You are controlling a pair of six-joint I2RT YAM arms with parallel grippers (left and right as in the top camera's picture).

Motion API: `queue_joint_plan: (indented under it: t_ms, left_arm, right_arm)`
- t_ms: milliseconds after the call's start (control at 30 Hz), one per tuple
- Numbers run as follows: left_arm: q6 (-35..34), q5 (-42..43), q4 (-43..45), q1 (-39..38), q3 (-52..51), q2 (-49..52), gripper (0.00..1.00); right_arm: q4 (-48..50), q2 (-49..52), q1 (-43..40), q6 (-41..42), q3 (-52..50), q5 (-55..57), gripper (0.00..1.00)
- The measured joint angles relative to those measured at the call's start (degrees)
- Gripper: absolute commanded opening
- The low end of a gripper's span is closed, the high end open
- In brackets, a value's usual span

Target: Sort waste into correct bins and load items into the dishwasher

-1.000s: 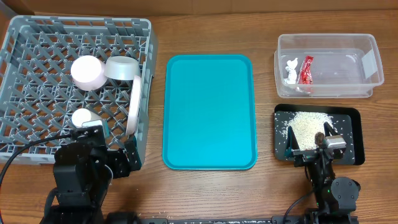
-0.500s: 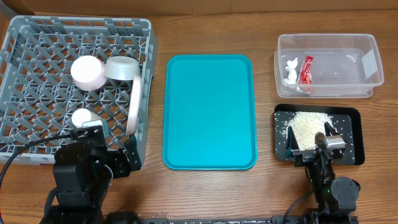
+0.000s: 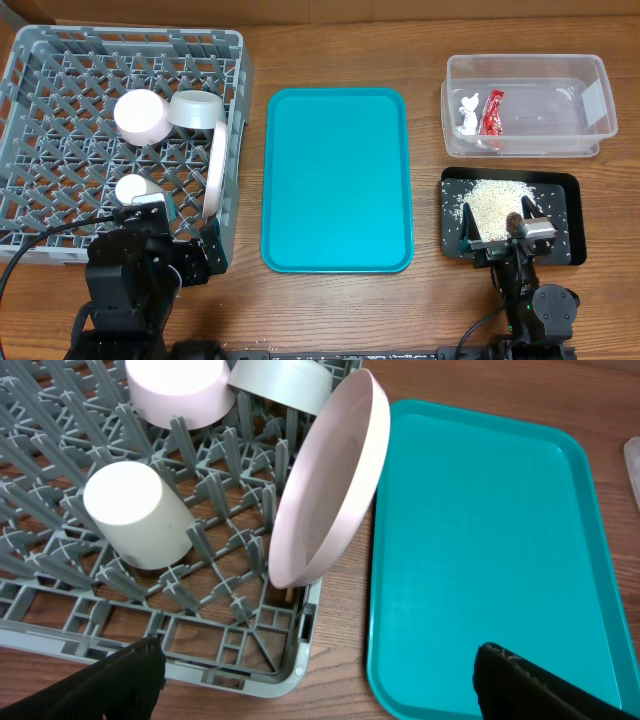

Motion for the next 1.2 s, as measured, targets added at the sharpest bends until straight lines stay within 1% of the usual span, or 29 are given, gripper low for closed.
queue_joint_plan:
  t_ms: [200,267,367,467,500,667,867,967,1000,1100,1133,1200]
  left_arm:
    - [0.0,0.0,-0.3,0.0,0.0,-0.2,1.0]
    - [0.0,0.0,1.1,0.0,-1.0,-1.4,1.0]
    - [0.0,0.1,8.8,0.0,-6.9,-5.7,1.0]
    - [-0.2,1.0,18.4,0.0,-16.9,-11.8,1.0]
    - [-0.4,1.3,20.2,0.0,-19.6,-13.3,1.0]
    - [-3.5,2.4,34.4,0.0,-35.4,-23.8,1.0]
    - [-5.0,2.8,52.1,0.0,-48.2,-33.4,1.0]
    - [-4.3,2.9,60.8,0.0,-52.3,-34.1,1.0]
    - [-3.9,2.9,62.1,0.0,-53.0,-34.1,1.0]
    - [0.4,3.0,63.8,-0.1,-54.0,-34.1,1.0]
    - [2.1,3.2,63.6,-0.2,-54.1,-34.2,1.0]
    - [4.6,3.6,60.3,-0.4,-54.0,-34.3,1.0]
  right_arm:
    - [0.0,0.0,0.0,0.0,0.0,0.0,1.0]
    - [0.0,0.0,0.0,0.0,0.0,0.0,1.0]
    - [0.0,0.0,0.0,0.0,0.0,0.0,1.0]
    - [0.0,0.0,0.0,0.0,0.0,0.0,1.0]
    - [0.0,0.0,0.0,0.0,0.0,0.0,1.0]
    - [0.0,0.0,0.0,0.0,0.0,0.0,1.0]
    - [0.0,0.0,0.0,0.0,0.0,0.0,1.0]
    - [0.0,0.0,0.0,0.0,0.0,0.0,1.0]
    - [0.0,0.0,0.0,0.0,0.0,0.0,1.0]
    - [0.0,0.0,0.0,0.0,0.0,0.0,1.0]
    - [0.0,0.0,0.0,0.0,0.0,0.0,1.0]
    - [0.0,0.0,0.0,0.0,0.0,0.0,1.0]
